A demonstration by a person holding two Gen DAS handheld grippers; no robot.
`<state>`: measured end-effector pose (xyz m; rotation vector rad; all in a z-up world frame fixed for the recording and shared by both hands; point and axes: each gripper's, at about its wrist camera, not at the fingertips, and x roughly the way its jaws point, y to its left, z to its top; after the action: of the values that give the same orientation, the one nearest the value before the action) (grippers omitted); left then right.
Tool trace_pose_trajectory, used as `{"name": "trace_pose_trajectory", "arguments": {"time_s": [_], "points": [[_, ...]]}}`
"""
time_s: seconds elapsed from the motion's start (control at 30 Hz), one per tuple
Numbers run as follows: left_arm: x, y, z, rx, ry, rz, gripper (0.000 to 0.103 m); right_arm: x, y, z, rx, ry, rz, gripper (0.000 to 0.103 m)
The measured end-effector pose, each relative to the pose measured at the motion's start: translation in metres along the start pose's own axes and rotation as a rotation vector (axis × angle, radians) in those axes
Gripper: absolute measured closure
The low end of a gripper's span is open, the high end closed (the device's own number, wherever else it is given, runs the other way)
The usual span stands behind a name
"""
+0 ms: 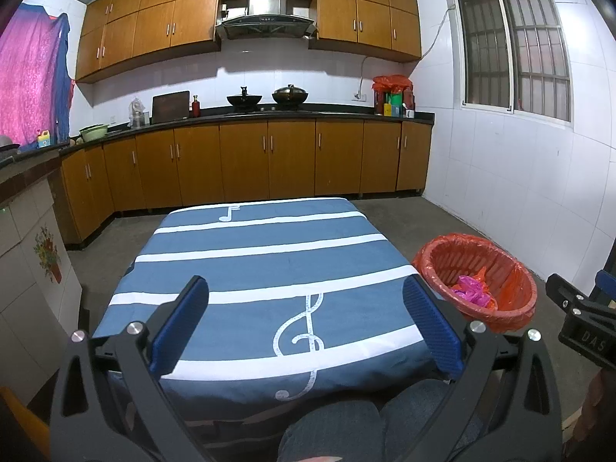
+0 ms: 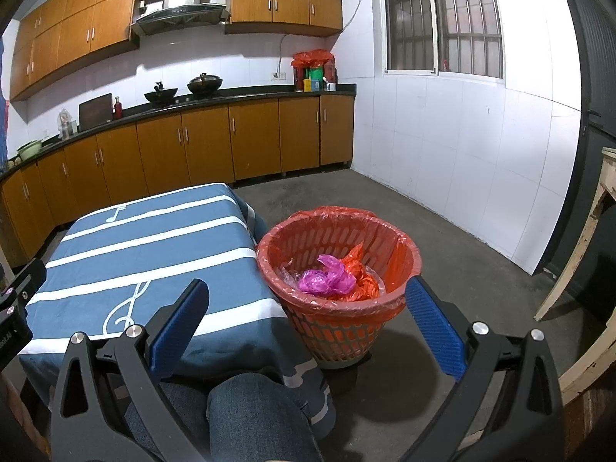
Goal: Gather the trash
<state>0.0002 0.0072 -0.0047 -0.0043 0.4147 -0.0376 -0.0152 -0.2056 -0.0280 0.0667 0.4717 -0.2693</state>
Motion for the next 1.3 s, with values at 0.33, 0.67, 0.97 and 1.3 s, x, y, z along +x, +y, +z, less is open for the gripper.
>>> {"name": "trace_pose_trajectory", "arguments": {"time_s": [0.33,0.67,0.97,1.3], "points": [[0.0002,-0.0008,-0.0002,0.002,0.001,0.000,0.004,-0.0001,-0.0006,0.0003,0.001,0.002,0.000,0.002],[0.0044,-0.0031,-0.0036,0.002,0.008,-0.002,0.004,0.0015,-0.0011,0.0001,0.002,0.002,0.000,0.002],[0.0070,-0.0037,-0.0055,0.002,0.012,-0.003,0.004,0.0024,-0.0011,0.0003,0.005,0.005,-0.004,0.002],[0.0068,-0.0036,-0.0046,0.002,0.012,-0.003,0.004,0.0025,-0.0020,0.0010,0.006,0.005,-0.003,0.002]]}}
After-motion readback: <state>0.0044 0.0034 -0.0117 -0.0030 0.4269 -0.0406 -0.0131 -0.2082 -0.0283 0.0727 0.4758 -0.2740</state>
